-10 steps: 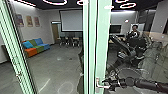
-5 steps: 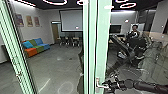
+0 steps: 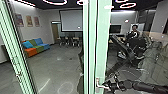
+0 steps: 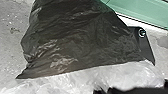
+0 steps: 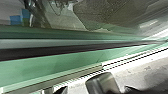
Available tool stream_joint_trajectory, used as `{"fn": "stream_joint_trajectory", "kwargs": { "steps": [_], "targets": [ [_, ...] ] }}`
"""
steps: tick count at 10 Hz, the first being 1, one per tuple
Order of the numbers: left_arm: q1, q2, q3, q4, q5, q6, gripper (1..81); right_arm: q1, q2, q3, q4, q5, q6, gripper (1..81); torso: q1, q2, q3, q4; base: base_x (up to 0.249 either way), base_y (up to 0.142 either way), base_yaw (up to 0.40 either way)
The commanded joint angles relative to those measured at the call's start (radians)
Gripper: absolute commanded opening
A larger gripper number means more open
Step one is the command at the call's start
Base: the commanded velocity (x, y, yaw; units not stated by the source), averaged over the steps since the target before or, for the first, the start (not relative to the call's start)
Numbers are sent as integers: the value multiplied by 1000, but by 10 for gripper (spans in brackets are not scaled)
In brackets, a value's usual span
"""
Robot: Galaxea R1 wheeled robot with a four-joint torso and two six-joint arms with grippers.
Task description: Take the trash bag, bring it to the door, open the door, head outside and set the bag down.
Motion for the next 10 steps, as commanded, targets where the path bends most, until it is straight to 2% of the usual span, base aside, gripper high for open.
{"fn": "stream_joint_trajectory", "kwargs": {
  "steps": [1,6,10],
  "targets": [
    [-58,-14,-4,-7,58,3,10,120,25,-10,7,-18,19,811,0,0,0,0,0,0,0],
    [-58,2,-36,-7,59,4,10,42,55,-62,-1,-18,21,811,-1,0,0,0,0,0,0],
    [-57,18,-60,-7,59,4,10,-16,136,-145,-88,-41,21,811,-2,-1,1,0,0,0,0]
  ]
}}
